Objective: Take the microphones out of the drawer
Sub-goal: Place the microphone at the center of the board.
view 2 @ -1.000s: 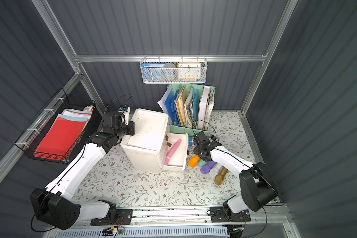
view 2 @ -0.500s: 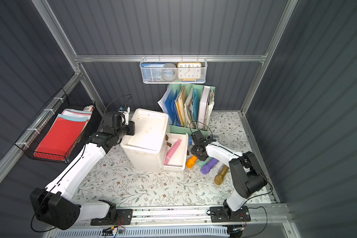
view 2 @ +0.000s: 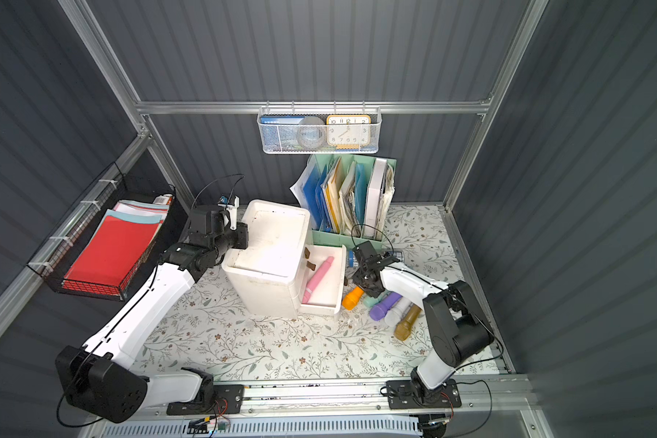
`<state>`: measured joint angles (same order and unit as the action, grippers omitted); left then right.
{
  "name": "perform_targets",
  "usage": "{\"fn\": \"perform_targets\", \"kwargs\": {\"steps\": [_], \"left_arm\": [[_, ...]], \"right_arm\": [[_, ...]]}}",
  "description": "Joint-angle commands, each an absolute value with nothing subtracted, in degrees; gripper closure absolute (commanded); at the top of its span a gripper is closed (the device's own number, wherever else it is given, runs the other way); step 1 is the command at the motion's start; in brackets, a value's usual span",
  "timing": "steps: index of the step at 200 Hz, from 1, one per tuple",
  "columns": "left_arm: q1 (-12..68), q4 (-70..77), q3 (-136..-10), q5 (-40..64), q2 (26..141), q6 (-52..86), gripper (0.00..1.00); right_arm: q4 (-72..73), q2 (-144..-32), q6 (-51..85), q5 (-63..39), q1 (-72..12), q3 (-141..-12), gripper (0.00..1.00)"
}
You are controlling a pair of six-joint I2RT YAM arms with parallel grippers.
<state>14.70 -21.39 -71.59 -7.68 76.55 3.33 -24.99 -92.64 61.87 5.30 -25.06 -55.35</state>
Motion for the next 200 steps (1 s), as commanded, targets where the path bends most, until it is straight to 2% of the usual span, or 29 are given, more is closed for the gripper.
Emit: {"fn": "perform_targets", "kwargs": {"steps": [1,118,200], "left_arm": [[15.03,-29.18,-67.24,-5.25,80.33,4.24,0.95],[15.03,-29.18,-67.31,-5.37,79.81,4.22,0.95],[15.03,-29.09,-67.28,-5.3,80.01,4.22,0.95]], "right_arm": [[-27.02,-93.29,63.89,3.4,-25.12,-52.11,0.77],[-27.61,-92.28,66.97,5.62,-24.52,-49.41,0.7],[-28.71,-92.35,65.79,6.35,-23.83,-49.65,0.56]]}}
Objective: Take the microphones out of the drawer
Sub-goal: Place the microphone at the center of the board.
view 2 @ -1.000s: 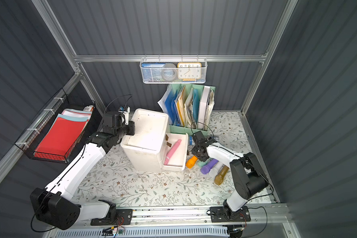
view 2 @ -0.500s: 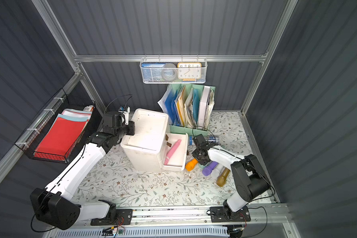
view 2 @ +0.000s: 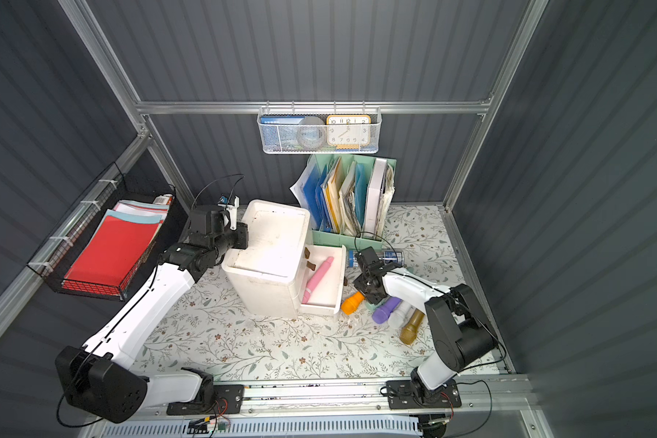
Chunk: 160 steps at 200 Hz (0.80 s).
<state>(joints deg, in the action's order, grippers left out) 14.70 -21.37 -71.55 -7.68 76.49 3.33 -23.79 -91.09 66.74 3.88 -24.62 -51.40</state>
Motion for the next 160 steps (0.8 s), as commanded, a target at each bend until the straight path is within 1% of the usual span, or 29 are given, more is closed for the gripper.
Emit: {"fn": "perform_targets", "kwargs": {"steps": [1,27,36,115,160], "left_arm": [[15.03,-29.09,-67.26,-5.33,80.0,4.26,0.95],[15.03,-29.09,-67.32,-5.25,80.16,4.28,0.95],[15.03,-29.09,-67.29,-5.25,80.16,4.31,0.95],[15.03,-29.09,-67.35,-5.01,80.34,4.31,0.95],[15.03,-29.09,-67.3,-5.01,80.27,4.3,0.94]], "right_arm": [[-28.72,-92.32,65.81,6.38,-23.82,-49.66,0.56],[-30.5,-91.11,65.34,8.02,-23.83,-50.31,0.46],[-31.22,-90.51,65.15,8.76,-23.87,-50.61,0.43],[-37.16,-83.43,61.53,13.2,-23.91,-54.79,0.41],[-37.6,-79.74,57.69,14.94,-23.85,-55.45,0.36]]}}
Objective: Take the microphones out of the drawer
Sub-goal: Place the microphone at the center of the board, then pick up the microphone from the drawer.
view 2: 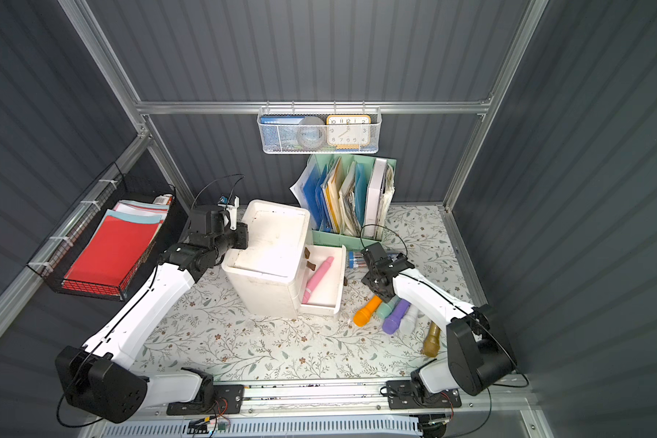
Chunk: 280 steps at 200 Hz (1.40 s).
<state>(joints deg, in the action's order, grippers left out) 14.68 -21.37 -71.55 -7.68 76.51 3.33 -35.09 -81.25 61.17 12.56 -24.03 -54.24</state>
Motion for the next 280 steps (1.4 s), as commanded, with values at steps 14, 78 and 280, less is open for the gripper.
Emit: {"fn": "perform_targets", "kwargs": {"steps": [14,78,280], "left_arm": [[15.03,-29.09,-67.38,-4.89,80.25,4.39,0.94],[15.03,-29.09,-67.32,-4.86,80.36,4.4,0.94],[15.03,-29.18,-67.31,-5.26,79.8,4.38,0.94]], "right_arm": [[-37.86,-79.11,56.01,15.0,-23.79,-55.85,0.36],[-37.69,-78.75,51.7,9.54,-23.88,-57.64,0.36],[-27.56,-98.85,54.74,-0.45,-41.26,-73.26,0.35]]}}
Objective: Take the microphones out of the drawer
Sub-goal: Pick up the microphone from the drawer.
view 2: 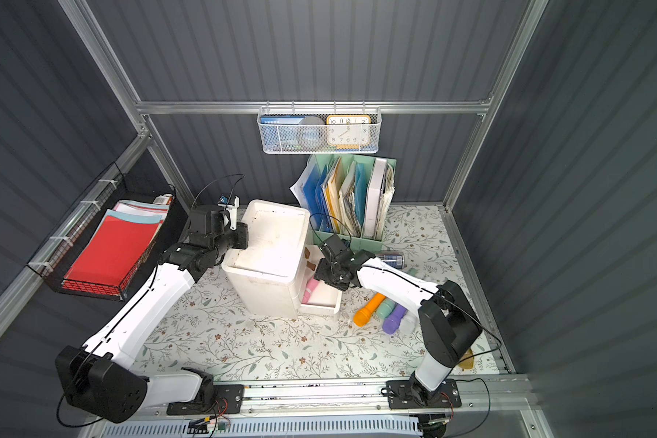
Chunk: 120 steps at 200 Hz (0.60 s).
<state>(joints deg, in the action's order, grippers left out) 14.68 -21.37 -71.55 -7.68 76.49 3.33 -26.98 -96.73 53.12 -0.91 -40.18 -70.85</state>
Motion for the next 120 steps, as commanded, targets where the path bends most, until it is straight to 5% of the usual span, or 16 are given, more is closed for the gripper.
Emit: {"fn": "perform_targets", "kwargs": {"steps": [1,120], "left_arm": [[15.03,-29.18,-67.32,-5.27,79.8,4.38,0.94],[15.03,-29.09,-67.28,-4.99,79.67,4.39,0.94]], "right_arm": [[-27.53,-98.99,54.83,-0.4,-41.29,-73.28,0.35],[-19.49,-105.96,70.78,1.88,-41.75,-71.68,0.35]]}}
